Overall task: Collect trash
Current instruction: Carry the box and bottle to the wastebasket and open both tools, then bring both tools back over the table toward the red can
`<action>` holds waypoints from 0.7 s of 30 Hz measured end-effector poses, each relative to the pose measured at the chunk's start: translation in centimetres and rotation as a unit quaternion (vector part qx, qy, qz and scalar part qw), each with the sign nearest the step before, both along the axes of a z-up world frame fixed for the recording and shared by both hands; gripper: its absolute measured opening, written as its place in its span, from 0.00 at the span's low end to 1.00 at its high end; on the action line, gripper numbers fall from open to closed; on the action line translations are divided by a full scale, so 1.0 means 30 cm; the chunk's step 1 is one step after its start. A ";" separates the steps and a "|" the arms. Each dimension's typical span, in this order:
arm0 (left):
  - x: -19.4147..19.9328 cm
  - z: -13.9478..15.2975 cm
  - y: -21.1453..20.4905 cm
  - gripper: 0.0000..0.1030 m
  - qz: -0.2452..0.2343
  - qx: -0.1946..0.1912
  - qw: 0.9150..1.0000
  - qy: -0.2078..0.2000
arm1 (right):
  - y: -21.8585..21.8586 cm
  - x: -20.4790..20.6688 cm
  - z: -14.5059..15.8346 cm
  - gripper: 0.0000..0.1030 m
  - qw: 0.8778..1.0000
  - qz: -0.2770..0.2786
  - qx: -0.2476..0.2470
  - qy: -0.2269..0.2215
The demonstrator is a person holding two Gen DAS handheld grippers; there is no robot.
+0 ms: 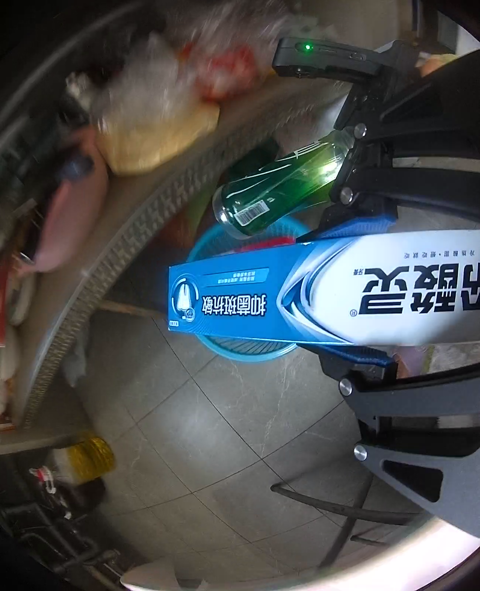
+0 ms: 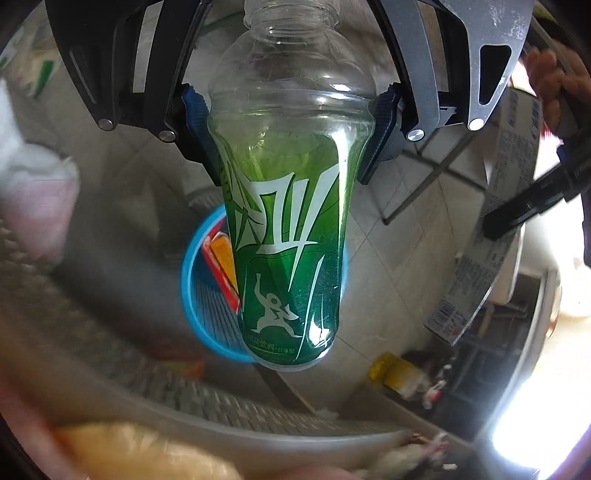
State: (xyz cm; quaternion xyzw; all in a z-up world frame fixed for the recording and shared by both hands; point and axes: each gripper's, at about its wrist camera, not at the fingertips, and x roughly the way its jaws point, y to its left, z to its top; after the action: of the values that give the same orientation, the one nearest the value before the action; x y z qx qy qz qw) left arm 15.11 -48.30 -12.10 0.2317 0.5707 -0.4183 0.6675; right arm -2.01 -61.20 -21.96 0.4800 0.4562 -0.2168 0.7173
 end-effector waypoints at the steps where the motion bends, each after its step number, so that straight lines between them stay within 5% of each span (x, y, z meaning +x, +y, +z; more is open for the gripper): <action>1: 0.009 -0.020 -0.037 0.46 0.001 0.003 1.000 -0.002 | -0.025 0.028 -0.025 0.65 1.000 -0.009 -0.002 -0.001; 2: 0.020 -0.041 -0.062 0.47 0.003 0.007 1.000 -0.004 | -0.053 0.057 -0.050 0.66 1.000 -0.019 -0.006 -0.004; 4: 0.046 -0.069 -0.094 0.69 0.018 0.008 1.000 -0.011 | -0.089 0.098 -0.096 0.74 0.999 -0.039 -0.008 0.002; 12: 0.040 -0.046 -0.022 0.70 0.017 0.012 0.999 -0.032 | -0.031 0.085 -0.187 0.76 0.999 -0.040 0.017 0.016; 21: -0.002 0.210 0.232 0.70 0.028 -0.084 0.995 -0.044 | 0.069 0.010 -0.001 0.76 0.999 -0.021 -0.028 -0.028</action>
State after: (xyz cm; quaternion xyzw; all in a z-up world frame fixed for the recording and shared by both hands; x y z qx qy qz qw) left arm 15.05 -41.35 -5.79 0.1771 0.5103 -0.4353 0.7202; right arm -1.72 -59.13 -21.99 0.4751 0.4200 -0.2311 0.7379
